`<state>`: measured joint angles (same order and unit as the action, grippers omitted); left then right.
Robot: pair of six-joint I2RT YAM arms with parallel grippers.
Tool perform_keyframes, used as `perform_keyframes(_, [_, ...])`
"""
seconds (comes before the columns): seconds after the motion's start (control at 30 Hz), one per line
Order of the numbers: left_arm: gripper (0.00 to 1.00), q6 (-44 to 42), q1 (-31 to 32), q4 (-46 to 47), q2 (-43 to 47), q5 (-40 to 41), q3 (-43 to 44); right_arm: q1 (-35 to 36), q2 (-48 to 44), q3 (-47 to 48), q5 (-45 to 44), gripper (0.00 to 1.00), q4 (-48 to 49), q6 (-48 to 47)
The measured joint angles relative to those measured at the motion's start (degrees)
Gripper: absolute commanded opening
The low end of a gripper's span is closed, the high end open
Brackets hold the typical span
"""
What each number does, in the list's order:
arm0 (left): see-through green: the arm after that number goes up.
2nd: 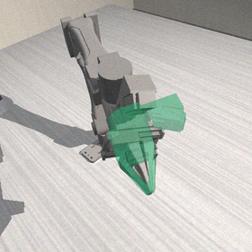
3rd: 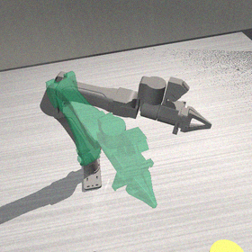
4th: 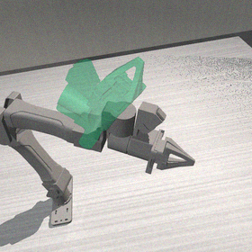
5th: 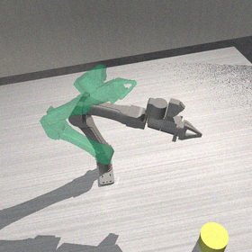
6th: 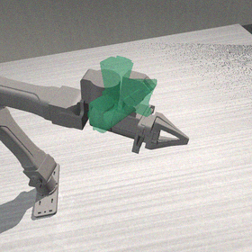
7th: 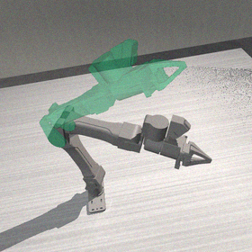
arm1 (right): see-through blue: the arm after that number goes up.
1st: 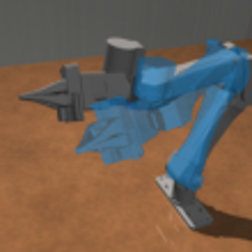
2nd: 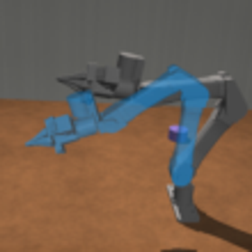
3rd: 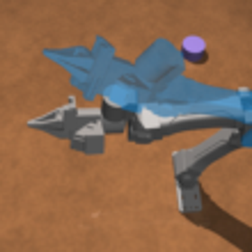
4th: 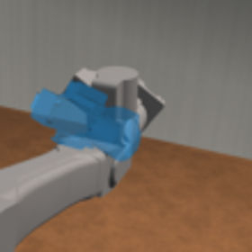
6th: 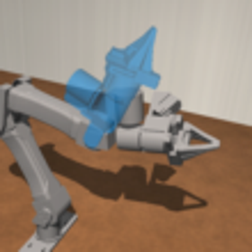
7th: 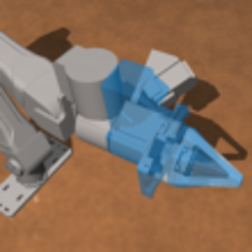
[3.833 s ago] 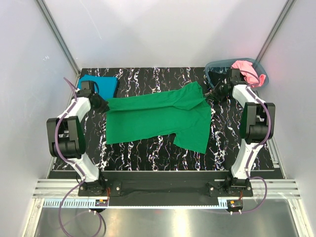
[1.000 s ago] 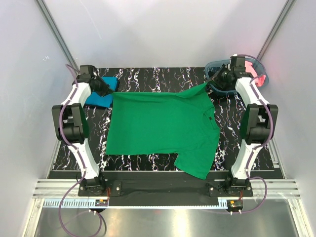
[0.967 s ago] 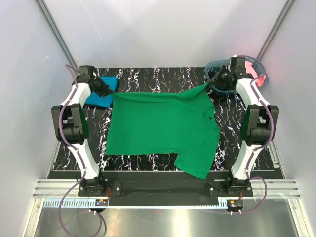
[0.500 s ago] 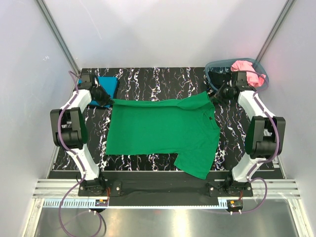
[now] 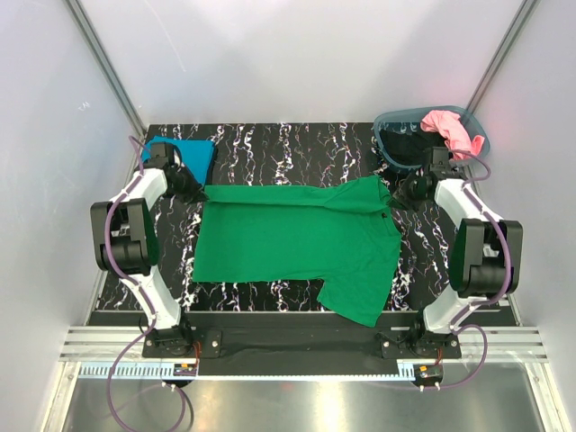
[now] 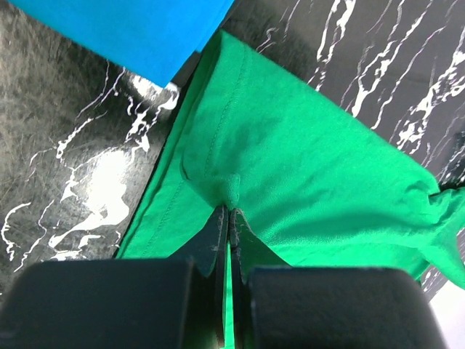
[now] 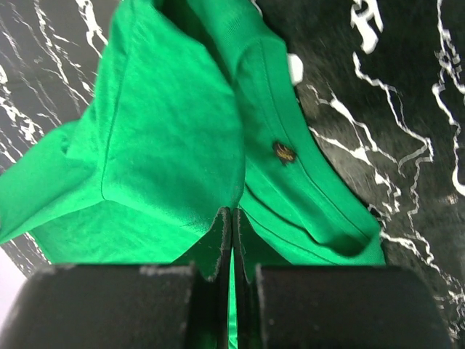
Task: Fold and stack the t-shirts
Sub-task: Fold the tshirt
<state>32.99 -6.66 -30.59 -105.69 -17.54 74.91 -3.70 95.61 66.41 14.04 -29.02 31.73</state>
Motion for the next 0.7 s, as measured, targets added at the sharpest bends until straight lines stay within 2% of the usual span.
perform_keyframes(0.43, [0.0,-0.87,0.0,-3.04,0.0,1.29,-0.5,-0.04,-7.1,-2.36,0.61,0.0,-3.48,0.09])
perform_keyframes(0.7, [0.0,-0.87,0.0,-3.72,0.0,2.08,-0.5,-0.04,-12.59,-11.5,3.26,0.0,-3.82,1.68])
